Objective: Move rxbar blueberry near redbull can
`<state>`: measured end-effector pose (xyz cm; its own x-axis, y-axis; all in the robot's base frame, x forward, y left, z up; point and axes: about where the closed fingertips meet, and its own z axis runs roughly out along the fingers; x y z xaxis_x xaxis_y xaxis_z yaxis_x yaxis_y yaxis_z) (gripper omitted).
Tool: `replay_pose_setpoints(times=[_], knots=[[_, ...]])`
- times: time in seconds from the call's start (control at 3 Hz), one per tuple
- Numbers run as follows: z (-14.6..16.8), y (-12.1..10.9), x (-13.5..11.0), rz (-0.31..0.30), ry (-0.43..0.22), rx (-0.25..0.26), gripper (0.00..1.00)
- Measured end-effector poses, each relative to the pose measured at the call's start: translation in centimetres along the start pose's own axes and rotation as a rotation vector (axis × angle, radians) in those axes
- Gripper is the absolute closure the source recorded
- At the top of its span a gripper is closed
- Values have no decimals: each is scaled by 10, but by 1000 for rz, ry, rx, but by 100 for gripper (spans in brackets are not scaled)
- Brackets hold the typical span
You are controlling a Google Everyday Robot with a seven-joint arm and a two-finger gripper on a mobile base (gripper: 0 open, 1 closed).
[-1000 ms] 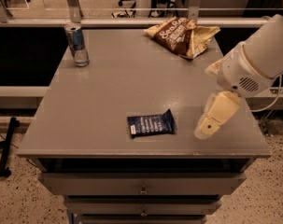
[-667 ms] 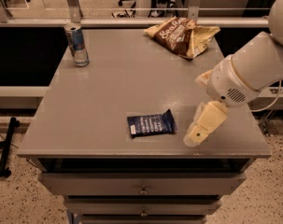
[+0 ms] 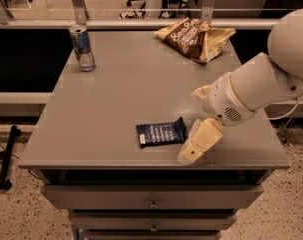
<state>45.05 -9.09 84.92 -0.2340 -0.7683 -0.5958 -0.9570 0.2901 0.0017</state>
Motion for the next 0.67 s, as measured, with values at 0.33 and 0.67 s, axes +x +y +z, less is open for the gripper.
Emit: replay_pose_setpoints(times=[0.33,0.67], knots=[[15,5,1,7,-23,-15,0],[25,5,6,23,-34,-22,16]])
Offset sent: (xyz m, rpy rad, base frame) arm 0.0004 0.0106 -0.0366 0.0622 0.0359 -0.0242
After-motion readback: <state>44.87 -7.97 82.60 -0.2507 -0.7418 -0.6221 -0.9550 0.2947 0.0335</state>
